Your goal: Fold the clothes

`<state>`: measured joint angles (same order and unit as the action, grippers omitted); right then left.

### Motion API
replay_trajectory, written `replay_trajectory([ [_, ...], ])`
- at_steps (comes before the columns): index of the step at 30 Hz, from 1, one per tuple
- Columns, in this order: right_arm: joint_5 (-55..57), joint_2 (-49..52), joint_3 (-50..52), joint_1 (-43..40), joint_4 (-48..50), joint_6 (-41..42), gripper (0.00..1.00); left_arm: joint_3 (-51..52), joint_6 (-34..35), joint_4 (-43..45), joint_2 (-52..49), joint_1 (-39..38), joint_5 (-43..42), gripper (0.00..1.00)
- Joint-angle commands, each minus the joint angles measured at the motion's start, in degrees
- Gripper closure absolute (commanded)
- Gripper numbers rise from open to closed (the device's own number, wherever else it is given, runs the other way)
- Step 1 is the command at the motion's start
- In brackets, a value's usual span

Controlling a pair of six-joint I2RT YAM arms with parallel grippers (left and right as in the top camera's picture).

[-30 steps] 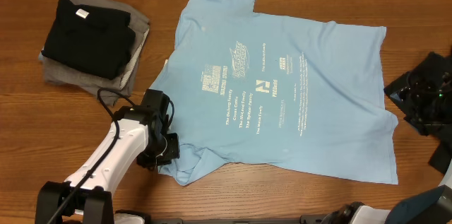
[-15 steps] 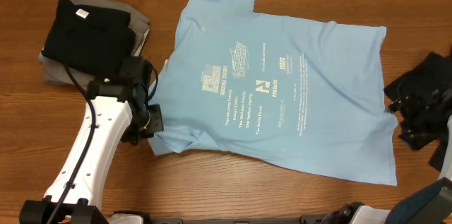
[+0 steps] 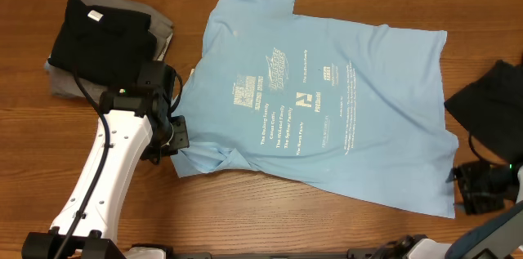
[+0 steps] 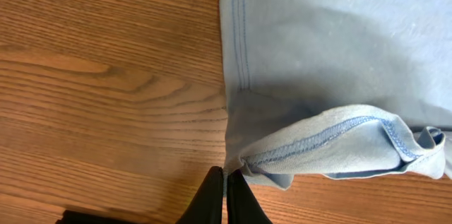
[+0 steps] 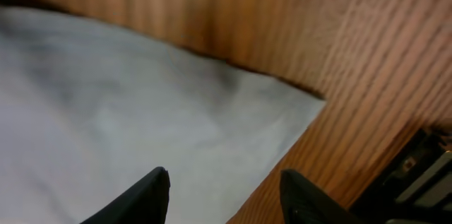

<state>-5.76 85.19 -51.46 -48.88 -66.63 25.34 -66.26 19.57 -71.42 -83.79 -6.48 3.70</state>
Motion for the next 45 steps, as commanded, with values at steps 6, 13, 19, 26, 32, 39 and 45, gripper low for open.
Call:
replay_trajectory([
  [6, 3.4, -0.3, 5.1, -8.9, 4.8, 3.4, 0.45, -1.0, 0.8, 0.5, 0.6, 0.1, 0.7, 0.96],
  [13, 4.4, -0.3, 11.5, -9.4, 12.2, 6.4, 0.46, -1.0, 0.8, 1.0, 0.6, 0.1, 0.7, 0.96],
  [19, 4.4, -0.3, 12.9, -9.4, 13.3, 6.4, 0.63, -1.0, 0.8, 1.0, 0.6, 0.1, 0.7, 0.96],
  [26, 0.4, -0.4, 7.0, -9.4, 7.1, 4.3, 0.96, -1.0, 0.6, 0.7, 0.6, 0.1, 0.7, 0.96],
  [32, -16.6, -1.2, -5.7, -9.2, -7.4, -3.8, 0.96, -1.0, 0.5, -2.4, 0.6, 0.1, 0.9, 0.96],
  [39, -22.0, -1.5, -11.6, -9.2, -10.4, -4.4, 0.96, -1.0, 0.3, -0.3, 0.6, 0.1, 0.9, 0.96],
  [45, -28.4, -1.4, -11.6, -7.6, -1.8, 1.7, 0.96, -1.0, -2.9, 8.3, 0.6, 0.1, 0.0, 0.96],
])
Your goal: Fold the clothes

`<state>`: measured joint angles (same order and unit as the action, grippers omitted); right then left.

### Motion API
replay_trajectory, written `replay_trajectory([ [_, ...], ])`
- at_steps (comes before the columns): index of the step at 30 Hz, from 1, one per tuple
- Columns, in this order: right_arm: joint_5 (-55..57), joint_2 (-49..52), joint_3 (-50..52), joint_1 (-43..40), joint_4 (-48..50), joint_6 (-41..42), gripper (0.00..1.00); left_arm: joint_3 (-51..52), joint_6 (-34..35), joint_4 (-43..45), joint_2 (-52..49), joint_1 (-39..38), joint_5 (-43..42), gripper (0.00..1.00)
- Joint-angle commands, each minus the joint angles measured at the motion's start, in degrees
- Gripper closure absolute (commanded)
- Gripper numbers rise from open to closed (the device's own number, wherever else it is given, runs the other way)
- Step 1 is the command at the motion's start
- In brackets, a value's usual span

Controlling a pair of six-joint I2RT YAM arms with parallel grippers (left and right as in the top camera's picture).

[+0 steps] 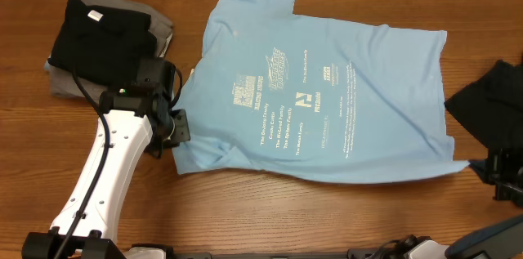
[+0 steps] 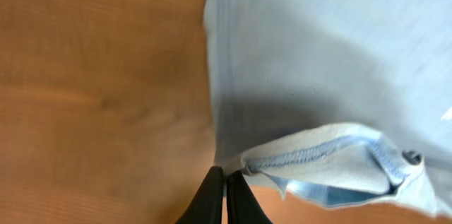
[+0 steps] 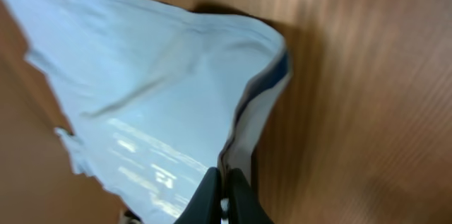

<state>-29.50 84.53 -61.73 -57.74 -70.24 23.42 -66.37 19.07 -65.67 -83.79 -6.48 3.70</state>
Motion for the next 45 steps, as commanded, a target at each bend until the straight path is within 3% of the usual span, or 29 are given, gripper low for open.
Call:
replay_trajectory([
  [1, -4.7, -0.6, -1.3, 1.8, 2.9, 4.7, 0.96, -0.9, -2.8, 4.1, 0.6, 0.1, -0.3, 0.96],
  [13, -0.1, 0.7, -1.3, 10.5, 18.9, 16.3, 0.96, -0.9, -9.4, 23.1, 0.5, 0.1, -3.3, 0.96],
  [24, 4.4, 0.7, -1.3, 11.2, 19.6, 17.6, 0.96, -0.9, -9.9, 30.2, 0.5, 0.1, -3.3, 0.95],
  [27, 4.4, 0.7, -1.3, 11.2, 19.6, 17.5, 0.95, -0.9, -9.9, 30.6, 0.5, 0.1, -3.3, 0.89],
  [28, 4.4, 0.7, -1.3, 11.2, 19.6, 17.5, 0.92, -0.9, -9.9, 30.6, 0.5, 0.1, -3.2, 0.88],
  [29, 4.4, 0.7, -1.3, 11.2, 19.6, 17.5, 0.78, -0.9, -9.9, 30.6, 0.5, 0.1, -3.2, 0.83],
  [32, 4.5, 0.7, -1.3, 11.2, 19.6, 17.0, 0.67, -0.9, -9.9, 29.8, 0.5, 0.1, -3.1, 0.48],
  [35, 7.8, 0.7, -1.3, 11.2, 17.4, 16.7, 0.37, -0.9, -9.9, 27.1, 0.5, 0.1, -3.1, 0.4],
  [41, 13.0, 0.7, 0.0, 11.3, 12.0, 11.3, 0.25, 1.0, -9.9, 19.3, 0.5, 0.0, -3.4, 0.38],
  [45, 11.6, 0.8, 4.9, 12.1, 13.1, 6.0, 0.31, 6.5, -7.3, 18.4, 0.5, 0.1, -3.5, 0.39],
])
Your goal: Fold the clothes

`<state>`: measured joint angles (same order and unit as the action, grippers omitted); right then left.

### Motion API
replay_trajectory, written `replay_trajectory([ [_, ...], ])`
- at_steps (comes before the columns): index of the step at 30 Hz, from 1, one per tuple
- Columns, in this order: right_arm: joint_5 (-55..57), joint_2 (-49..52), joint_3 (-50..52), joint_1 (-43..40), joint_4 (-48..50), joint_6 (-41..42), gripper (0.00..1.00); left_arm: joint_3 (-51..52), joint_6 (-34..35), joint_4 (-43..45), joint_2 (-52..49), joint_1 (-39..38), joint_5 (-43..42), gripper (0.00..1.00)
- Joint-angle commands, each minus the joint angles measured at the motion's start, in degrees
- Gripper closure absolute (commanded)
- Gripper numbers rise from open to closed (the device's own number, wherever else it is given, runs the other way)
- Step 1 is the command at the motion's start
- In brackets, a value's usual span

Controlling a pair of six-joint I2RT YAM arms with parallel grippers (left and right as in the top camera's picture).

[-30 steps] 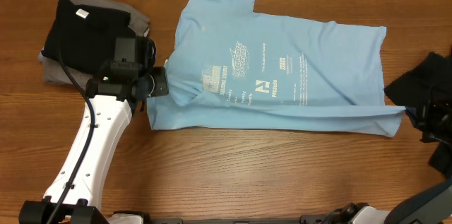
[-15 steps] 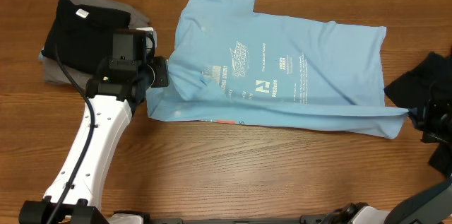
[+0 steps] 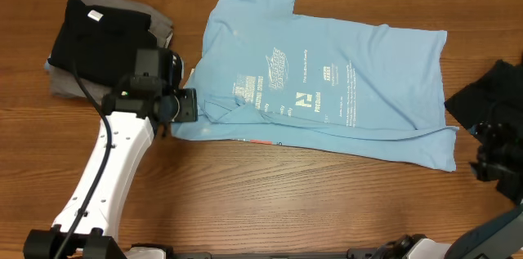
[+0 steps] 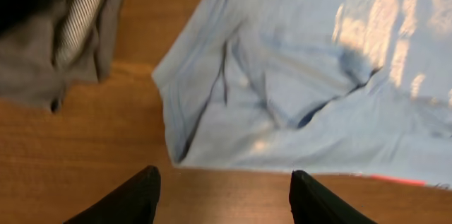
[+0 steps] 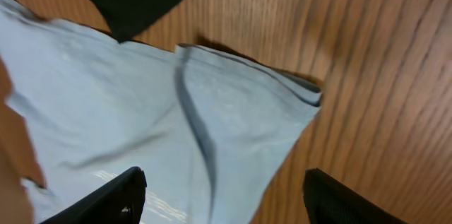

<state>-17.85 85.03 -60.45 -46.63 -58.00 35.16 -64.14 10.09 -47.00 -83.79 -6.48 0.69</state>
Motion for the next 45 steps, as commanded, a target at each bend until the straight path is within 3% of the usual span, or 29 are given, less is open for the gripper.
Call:
replay_trajectory([
  [1, -2.6, 0.3, 4.6, 1.4, 2.5, -8.7, 0.33, 5.4, 1.9, 0.7, 0.5, 0.1, -0.9, 0.39],
  [4, -12.8, 0.3, 7.0, 3.5, 6.9, -17.0, 0.37, 7.9, 1.9, 3.0, 0.5, 0.1, -1.8, 0.38],
  [6, -15.6, 0.3, 7.8, 5.4, 8.3, -17.8, 0.37, 9.4, 2.5, 4.3, 0.3, 0.1, -1.8, 0.39],
  [13, -11.3, 0.3, 8.0, 10.9, 8.5, -17.4, 0.32, 13.3, 3.9, 6.5, -4.5, 0.1, -1.6, 0.41],
  [20, -11.3, 0.3, 8.0, 10.9, 8.4, -17.4, 0.3, 14.0, 4.3, 12.5, -12.7, 0.1, -1.6, 0.5],
  [27, -11.3, 0.3, 8.0, 10.9, 7.8, -17.4, 0.3, 13.7, 4.3, 12.6, -14.4, 0.1, -2.3, 0.62],
  [29, -11.3, 0.3, 8.0, 10.9, 7.8, -17.4, 0.29, 12.4, 4.3, 11.6, -14.4, 0.1, -5.7, 0.48],
  [30, -11.3, 0.3, 8.0, 10.9, 7.8, -17.4, 0.27, 11.3, 4.3, 10.6, -14.3, 0.1, -8.2, 0.22],
  [31, -11.3, 0.3, 8.0, 10.9, 7.8, -17.4, 0.25, 9.9, 4.3, 8.9, -14.1, 0.1, -9.9, 0.15],
  [33, -11.3, 0.3, 8.0, 10.9, 7.8, -17.4, 0.21, 6.2, 4.3, 4.4, -13.8, 0.1, -10.8, 0.12],
  [35, -11.3, 0.3, 8.0, 10.9, 7.6, -17.4, 0.2, 1.2, 3.4, -1.3, -13.5, 0.1, -10.2, 0.03],
  [40, -10.8, 0.3, 8.0, 10.9, 6.8, -17.4, 0.16, -10.4, 3.2, -12.3, -13.5, 0.1, -4.8, 0.02],
  [45, -10.3, 0.3, 8.0, 10.9, 6.5, -17.4, 0.14, -11.6, 4.1, -12.5, -13.7, 0.2, 0.2, 0.02],
])
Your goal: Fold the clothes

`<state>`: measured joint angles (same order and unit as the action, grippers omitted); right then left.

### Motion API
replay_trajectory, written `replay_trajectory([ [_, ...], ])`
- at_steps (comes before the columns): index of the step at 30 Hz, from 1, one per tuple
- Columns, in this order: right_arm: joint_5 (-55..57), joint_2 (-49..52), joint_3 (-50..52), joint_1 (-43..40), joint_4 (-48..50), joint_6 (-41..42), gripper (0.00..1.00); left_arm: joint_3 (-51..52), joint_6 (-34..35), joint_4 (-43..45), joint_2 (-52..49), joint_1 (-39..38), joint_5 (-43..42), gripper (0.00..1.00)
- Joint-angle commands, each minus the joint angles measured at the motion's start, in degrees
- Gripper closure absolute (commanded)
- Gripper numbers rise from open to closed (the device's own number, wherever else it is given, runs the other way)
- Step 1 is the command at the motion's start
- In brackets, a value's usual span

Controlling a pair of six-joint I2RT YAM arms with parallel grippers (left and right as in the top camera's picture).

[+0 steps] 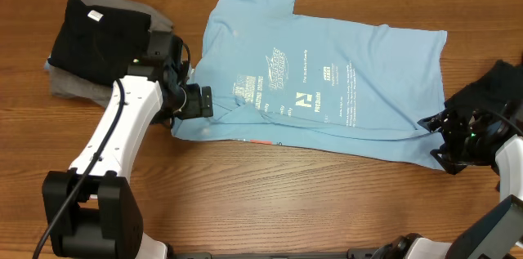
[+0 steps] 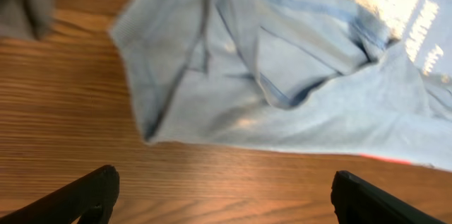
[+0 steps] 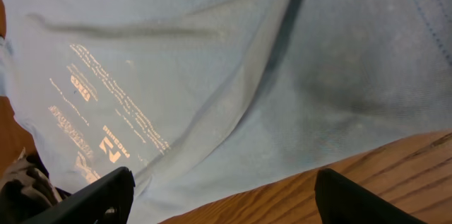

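A light blue printed T-shirt (image 1: 327, 79) lies spread on the wooden table, its near long side folded over onto itself as a strip (image 1: 359, 140). My left gripper (image 1: 198, 102) hovers wide open at the shirt's near left corner; the left wrist view shows crumpled folded cloth (image 2: 282, 75) beyond the left gripper (image 2: 226, 203), with bare wood between the fingers. My right gripper (image 1: 441, 140) stands open at the near right corner. Through the right wrist camera, smooth blue fabric (image 3: 212, 61) lies ahead of the right gripper (image 3: 226, 203), which holds nothing.
A stack of folded black and grey clothes (image 1: 98, 38) sits at the back left, close to my left arm. A loose black garment (image 1: 490, 96) lies at the right edge behind my right arm. Bare wood (image 1: 286, 202) runs along the front.
My right gripper has moved left, from beside the black garment to the shirt's near right corner. The left gripper has shifted slightly right onto the near left corner. Both are still open; the shirt lies unchanged.
First the shirt lay flat, my left gripper shut on its near left sleeve and the right open at the near right corner. Then both were shut on the near corners. Then the near side lay folded over and both grippers were open. Now they hover at the fold's ends.
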<state>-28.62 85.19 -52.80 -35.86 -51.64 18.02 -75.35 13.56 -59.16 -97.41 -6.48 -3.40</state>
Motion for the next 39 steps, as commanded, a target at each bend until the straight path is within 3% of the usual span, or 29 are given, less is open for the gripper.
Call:
replay_trajectory([
  [1, 0.5, 0.1, 0.3, 0.1, 0.2, -0.2, 0.13, 0.0, 0.7, 0.0, -0.3, 0.1, 4.2, 0.02],
  [6, 0.5, 0.1, 0.3, 0.1, 0.2, -0.2, 0.12, 3.1, 1.1, 1.8, -2.1, 0.2, 4.9, 0.06],
  [9, 0.5, 0.1, 0.3, 0.1, 0.2, -0.2, 0.12, 4.1, 1.7, 3.1, -3.6, 0.1, 4.9, 0.17],
  [11, 0.5, 0.1, 0.3, 0.1, 0.3, -0.2, 0.12, 4.2, 1.7, 4.6, -4.7, 0.2, 4.9, 0.19],
  [16, 0.5, 0.1, 0.3, 0.1, 0.7, 0.0, 0.12, 4.2, -0.7, 13.6, -6.1, 0.1, -2.8, 0.21],
  [20, 0.5, 0.1, 0.3, 0.1, 1.2, 0.0, 0.13, 4.2, -0.8, 19.0, -6.9, -0.3, -3.3, 0.3],
  [26, 0.5, 0.1, 0.3, 0.1, 1.4, 0.0, 0.13, 4.2, -1.5, 18.6, -10.3, -0.7, -3.2, 0.43],
  [30, 0.5, 0.1, 0.3, 0.1, 1.4, 0.0, 0.14, 4.2, -2.0, 18.7, -12.1, -0.7, -3.3, 0.57],
  [35, 0.5, 0.1, 0.3, 0.1, 1.2, 0.0, 0.18, 3.5, 2.5, 18.7, -12.2, -0.7, -4.2, 0.95],
  [39, 0.5, 0.1, 0.3, 0.1, 0.8, 0.0, 0.18, 1.4, 4.7, 16.6, -11.8, -0.7, -4.2, 0.96],
])
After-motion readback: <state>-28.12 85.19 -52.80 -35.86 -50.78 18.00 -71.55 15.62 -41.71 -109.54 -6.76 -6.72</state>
